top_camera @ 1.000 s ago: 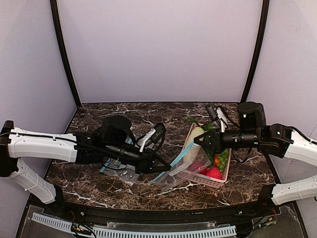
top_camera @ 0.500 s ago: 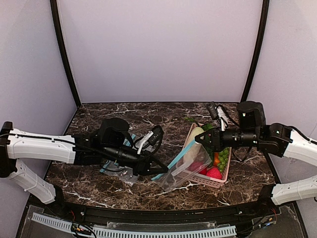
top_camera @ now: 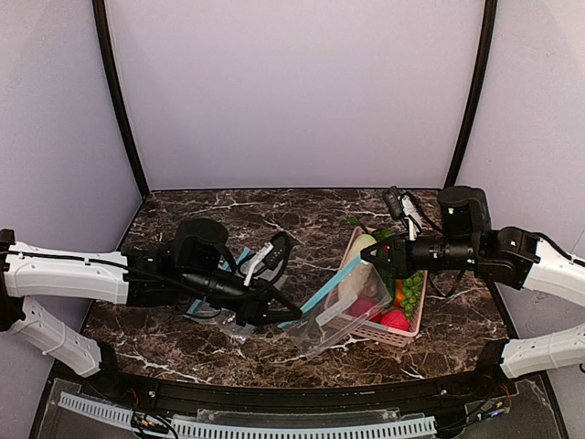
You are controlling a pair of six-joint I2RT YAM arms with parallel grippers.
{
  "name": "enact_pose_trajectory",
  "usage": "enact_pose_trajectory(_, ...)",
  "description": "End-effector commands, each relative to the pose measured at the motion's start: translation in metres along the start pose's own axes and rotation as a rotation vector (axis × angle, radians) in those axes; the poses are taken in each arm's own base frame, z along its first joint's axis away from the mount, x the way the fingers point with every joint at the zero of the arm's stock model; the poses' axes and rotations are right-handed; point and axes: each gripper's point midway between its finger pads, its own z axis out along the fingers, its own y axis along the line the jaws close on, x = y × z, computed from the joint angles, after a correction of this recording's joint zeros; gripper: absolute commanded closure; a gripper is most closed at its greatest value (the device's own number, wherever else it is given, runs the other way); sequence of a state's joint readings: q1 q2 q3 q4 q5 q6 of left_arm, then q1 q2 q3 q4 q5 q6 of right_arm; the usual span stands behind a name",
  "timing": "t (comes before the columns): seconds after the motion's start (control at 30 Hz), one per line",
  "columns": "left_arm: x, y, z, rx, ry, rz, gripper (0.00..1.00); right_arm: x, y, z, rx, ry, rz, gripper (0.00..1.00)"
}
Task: Place the food in the zip-top bag and seal the zipper
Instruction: Unzip the zipper of the food storage bag.
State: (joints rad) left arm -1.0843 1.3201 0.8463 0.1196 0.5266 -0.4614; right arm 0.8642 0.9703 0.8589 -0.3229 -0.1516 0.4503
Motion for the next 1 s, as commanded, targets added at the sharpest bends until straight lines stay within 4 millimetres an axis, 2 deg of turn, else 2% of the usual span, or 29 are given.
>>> enact_pose_trajectory(0.0,0.024,0.001,-0.008,-0.004,0.069,-0.040,0.99,-0.015,-0.018,-0.007,0.086,-0.081,0.004,1.00)
enact_pose_trajectory(0.97,0.032,0.006,-0.020,-0.049,0.078,-0.042,0.99,-0.012,-0.021,-0.004,0.095,-0.063,0.003,1.00)
